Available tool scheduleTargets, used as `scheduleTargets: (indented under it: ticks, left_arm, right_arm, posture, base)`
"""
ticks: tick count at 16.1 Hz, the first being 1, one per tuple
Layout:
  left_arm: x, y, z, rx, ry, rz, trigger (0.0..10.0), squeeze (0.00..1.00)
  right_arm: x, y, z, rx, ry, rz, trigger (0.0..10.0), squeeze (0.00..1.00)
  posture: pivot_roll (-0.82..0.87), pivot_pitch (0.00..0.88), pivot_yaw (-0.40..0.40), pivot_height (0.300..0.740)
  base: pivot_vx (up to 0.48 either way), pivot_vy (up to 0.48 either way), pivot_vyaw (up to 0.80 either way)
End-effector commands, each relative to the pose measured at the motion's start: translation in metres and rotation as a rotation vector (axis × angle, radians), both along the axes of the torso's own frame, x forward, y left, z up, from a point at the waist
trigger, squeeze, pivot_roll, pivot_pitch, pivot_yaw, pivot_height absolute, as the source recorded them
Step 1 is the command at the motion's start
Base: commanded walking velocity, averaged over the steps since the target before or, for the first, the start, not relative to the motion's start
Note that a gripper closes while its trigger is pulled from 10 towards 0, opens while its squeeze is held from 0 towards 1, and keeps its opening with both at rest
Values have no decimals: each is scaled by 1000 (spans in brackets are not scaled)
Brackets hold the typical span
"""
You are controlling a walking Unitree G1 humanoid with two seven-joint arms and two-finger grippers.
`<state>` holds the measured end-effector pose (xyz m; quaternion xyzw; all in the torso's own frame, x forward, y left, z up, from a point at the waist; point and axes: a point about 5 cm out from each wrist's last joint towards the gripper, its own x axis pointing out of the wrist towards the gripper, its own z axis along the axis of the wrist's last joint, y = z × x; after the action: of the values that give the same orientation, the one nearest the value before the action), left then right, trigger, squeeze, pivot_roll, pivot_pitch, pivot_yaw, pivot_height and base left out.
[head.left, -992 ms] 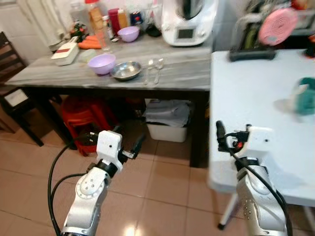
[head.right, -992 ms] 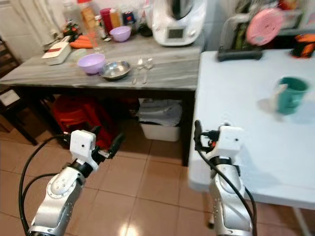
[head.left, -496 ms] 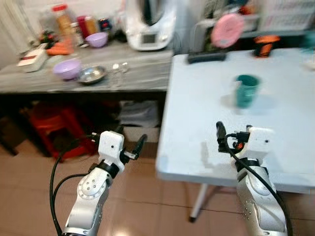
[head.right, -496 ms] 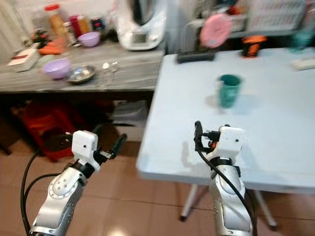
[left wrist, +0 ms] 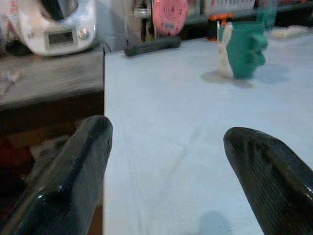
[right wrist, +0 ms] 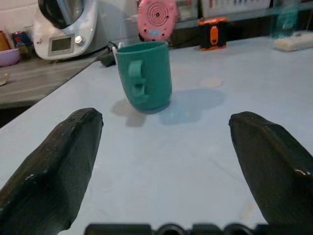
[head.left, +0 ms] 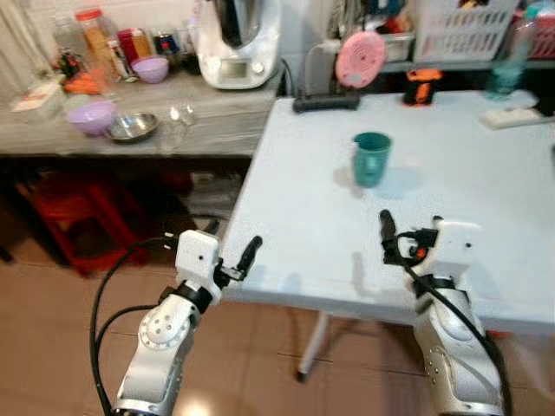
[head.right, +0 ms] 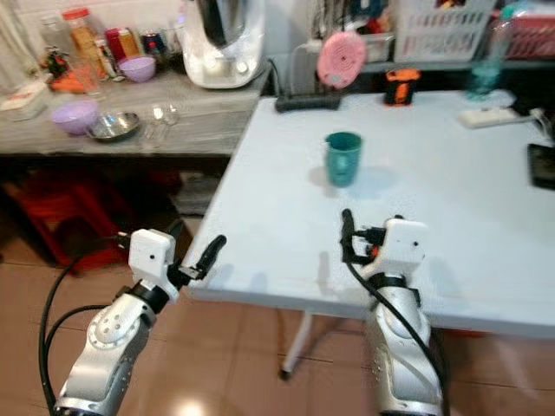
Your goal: Setting the table
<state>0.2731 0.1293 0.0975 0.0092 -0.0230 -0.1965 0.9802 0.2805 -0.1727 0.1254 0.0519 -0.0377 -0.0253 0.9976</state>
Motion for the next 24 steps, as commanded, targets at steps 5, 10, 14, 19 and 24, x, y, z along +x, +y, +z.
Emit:
scheduleTargets:
  ticks: [5,10,14,19,24]
  left_arm:
    - [1,9,4,-24,-7,-13,10000,0]
    - [0,7,4,-29,-7,-31,10000,0]
    - [0,5,5,-32,-8,-38,10000,0]
    - [-1,4,3,-51,4,-39,10000,0]
    - [-3,-1,0,-48,11,-78,10000,0]
  right_arm:
    - [1,8,3,2,-13,23,10000,0]
    - [1,10,3,-1,-17,30,10000,0]
    - [1,11,4,-11,-20,41,10000,0]
    - [0,14,3,-18,-17,56,10000,0]
    - [1,18,0,-19,5,76,10000,0]
  posture:
    - [-69,22,133,740]
    - [-70,20,133,740]
    - [-71,21,131,740]
    - [-73,24,132,740]
    - [-73,25,132,740]
  base:
    - [57,0,0]
    - [323,0,0]
    - [329,0,0]
    - [245,0,0]
    - [0,0,0]
